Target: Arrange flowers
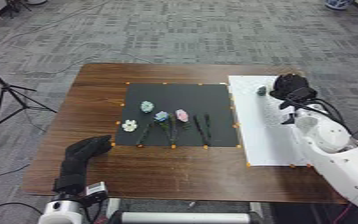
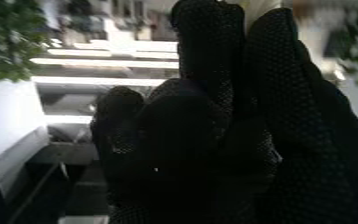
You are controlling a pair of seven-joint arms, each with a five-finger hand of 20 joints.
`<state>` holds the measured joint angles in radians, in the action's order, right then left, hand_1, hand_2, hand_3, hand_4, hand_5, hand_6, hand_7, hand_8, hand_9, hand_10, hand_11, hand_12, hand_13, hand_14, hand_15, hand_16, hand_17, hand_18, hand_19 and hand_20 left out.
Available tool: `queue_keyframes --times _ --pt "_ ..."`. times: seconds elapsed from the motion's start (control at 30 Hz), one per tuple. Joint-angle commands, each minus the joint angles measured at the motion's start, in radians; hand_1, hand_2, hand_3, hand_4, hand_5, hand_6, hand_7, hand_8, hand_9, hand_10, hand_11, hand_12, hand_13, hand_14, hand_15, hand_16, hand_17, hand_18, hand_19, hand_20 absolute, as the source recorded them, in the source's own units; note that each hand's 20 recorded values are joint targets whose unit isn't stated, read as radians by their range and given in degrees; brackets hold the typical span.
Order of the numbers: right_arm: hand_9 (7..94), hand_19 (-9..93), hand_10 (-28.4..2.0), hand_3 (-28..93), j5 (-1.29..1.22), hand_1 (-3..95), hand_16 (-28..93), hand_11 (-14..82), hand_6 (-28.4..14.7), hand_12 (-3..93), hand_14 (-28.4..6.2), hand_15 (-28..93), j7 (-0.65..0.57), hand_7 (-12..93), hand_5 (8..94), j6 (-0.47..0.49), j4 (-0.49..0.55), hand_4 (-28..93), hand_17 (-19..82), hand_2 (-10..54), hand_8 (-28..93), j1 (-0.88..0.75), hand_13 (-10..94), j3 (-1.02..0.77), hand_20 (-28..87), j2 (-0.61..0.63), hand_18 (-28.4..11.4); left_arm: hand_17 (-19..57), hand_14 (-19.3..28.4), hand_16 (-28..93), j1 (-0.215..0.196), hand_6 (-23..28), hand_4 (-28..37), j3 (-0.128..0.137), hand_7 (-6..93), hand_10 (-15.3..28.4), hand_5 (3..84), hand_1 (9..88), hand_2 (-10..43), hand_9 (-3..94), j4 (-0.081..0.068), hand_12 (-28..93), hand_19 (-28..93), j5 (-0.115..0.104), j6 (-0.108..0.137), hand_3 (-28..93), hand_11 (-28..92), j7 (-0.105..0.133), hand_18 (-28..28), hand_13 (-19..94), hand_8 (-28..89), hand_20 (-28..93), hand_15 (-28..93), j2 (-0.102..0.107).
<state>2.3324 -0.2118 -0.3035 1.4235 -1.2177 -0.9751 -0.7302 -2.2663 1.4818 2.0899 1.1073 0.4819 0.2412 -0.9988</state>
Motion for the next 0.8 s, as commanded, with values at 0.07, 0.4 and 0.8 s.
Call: queue_keyframes --times 0.07,0.4,0.8 --pt "87.8 93 -10.0 49 -0.015 59.6 35 23.4 0.5 23.1 -3.5 62 0.049 20 77.7 0.006 0.096 -16 61 -2.0 12 0.052 88 -0.003 59 0.073 -15.1 3.7 17.3 2 0.001 -1.2 -22.5 -0.015 20.9 14.2 56.9 30.3 4.1 55.3 0.003 15 26 -0.005 -0.007 67 26 -0.005 15.3 44 -9 24 35 -0.013" --pt "85.4 93 -9.6 49 -0.136 58.5 36 21.7 2.4 23.1 -2.7 63 0.404 22 75.3 0.418 0.215 -18 58 -1.0 11 0.132 86 0.021 60 0.071 -14.0 3.7 17.2 1 -0.004 -1.2 -22.4 -0.007 20.9 14.1 56.8 30.3 4.1 55.2 0.006 15 26 -0.007 0.0 67 26 -0.005 15.4 44 -9 24 35 -0.008" --pt "83.9 93 -9.0 50 0.021 57.4 36 21.2 3.7 23.0 -2.7 64 0.569 25 73.7 0.621 0.144 -20 57 -0.4 9 0.302 85 0.215 61 -0.087 -14.1 3.6 17.3 2 0.006 -1.2 -22.4 -0.016 20.9 14.1 56.9 30.1 4.1 55.1 0.004 15 26 -0.006 -0.005 67 26 -0.006 15.4 44 -9 24 35 -0.006"
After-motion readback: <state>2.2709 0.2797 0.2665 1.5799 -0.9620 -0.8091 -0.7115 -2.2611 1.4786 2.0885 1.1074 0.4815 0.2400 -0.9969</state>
